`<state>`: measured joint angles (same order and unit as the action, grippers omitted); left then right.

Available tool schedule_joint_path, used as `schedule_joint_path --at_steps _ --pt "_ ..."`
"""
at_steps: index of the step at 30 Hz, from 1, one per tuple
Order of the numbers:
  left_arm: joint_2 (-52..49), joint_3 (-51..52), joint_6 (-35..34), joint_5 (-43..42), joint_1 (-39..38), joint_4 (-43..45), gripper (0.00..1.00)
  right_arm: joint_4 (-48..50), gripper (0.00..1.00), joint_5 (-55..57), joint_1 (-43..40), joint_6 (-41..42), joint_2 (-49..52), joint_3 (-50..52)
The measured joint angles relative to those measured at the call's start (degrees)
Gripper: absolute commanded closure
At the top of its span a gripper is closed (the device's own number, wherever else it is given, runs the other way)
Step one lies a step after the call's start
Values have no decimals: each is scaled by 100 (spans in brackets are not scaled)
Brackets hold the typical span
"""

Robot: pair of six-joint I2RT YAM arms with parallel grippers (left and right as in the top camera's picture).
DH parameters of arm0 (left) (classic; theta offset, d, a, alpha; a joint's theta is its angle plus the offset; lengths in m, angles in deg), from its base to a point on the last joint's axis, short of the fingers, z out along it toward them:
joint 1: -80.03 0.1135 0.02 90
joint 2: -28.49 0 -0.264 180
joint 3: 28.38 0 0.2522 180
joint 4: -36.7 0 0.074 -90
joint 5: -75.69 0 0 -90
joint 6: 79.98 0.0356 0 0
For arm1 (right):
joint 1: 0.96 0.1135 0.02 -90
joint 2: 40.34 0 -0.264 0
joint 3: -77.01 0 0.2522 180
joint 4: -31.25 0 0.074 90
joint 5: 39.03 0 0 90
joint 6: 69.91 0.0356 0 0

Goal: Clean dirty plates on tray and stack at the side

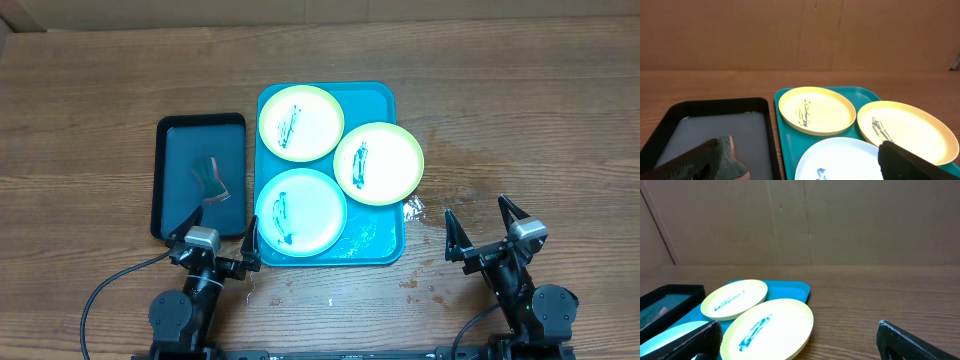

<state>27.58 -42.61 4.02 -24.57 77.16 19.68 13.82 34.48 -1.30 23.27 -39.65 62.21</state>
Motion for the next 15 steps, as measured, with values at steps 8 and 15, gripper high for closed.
schedule_joint_path --at_steps 8,15 --pt "0 0 0 0 0 22 0 0 0 0 -2 0 0 0" --pt "0 0 -2 -59 0 22 0 0 0 0 0 0 0 0"
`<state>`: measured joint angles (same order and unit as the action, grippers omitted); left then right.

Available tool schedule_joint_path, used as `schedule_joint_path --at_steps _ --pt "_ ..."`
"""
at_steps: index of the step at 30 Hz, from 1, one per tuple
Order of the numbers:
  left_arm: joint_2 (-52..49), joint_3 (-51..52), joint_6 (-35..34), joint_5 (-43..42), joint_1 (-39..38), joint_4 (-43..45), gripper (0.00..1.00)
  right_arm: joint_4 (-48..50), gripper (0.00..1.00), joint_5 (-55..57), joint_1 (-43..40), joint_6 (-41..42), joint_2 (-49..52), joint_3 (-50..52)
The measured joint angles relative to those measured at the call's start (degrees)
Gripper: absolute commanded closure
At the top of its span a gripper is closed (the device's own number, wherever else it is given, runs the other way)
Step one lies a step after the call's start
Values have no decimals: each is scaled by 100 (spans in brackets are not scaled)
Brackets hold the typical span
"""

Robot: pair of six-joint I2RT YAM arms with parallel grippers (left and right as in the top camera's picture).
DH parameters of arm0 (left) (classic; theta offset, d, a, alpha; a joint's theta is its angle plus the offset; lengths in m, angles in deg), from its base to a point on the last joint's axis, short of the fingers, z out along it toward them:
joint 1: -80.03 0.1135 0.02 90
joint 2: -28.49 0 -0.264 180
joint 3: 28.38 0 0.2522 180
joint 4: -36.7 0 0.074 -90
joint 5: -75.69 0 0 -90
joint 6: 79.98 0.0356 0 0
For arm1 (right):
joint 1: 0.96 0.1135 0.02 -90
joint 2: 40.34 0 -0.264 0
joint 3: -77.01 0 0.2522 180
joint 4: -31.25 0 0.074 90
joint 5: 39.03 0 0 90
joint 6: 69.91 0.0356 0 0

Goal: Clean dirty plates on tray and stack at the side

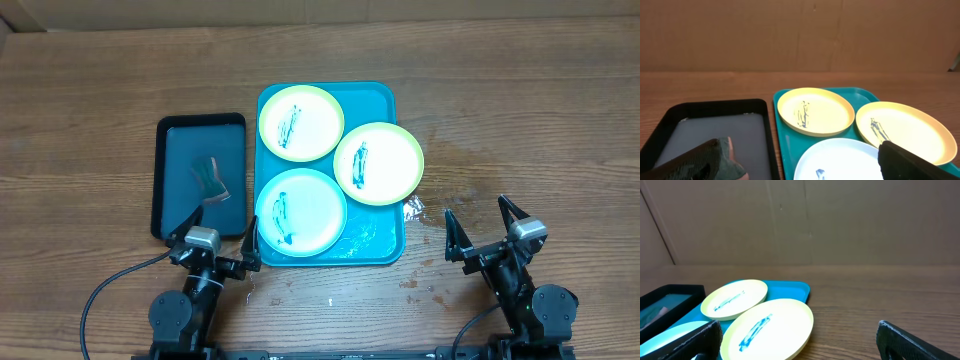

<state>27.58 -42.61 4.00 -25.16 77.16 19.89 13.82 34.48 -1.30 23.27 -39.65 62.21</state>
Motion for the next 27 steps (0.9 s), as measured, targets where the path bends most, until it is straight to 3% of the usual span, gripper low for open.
schedule_joint_path --at_steps 4,10,15,21,27 --pt "0 0 -55 -243 0 116 0 7 0 -4 0 0 0 0" --pt "0 -11 -750 -612 0 833 0 715 0 -400 0 17 0 -2" --pt "-96 -431 -1084 -667 0 299 0 527 0 -645 0 155 17 -380" --pt "-1217 -2162 -1185 -494 0 -938 0 -1311 0 -704 0 225 780 -2299" --pt "-3440 -4806 -1023 -437 0 -2988 0 -3630 1 -706 -2 269 2874 -4804"
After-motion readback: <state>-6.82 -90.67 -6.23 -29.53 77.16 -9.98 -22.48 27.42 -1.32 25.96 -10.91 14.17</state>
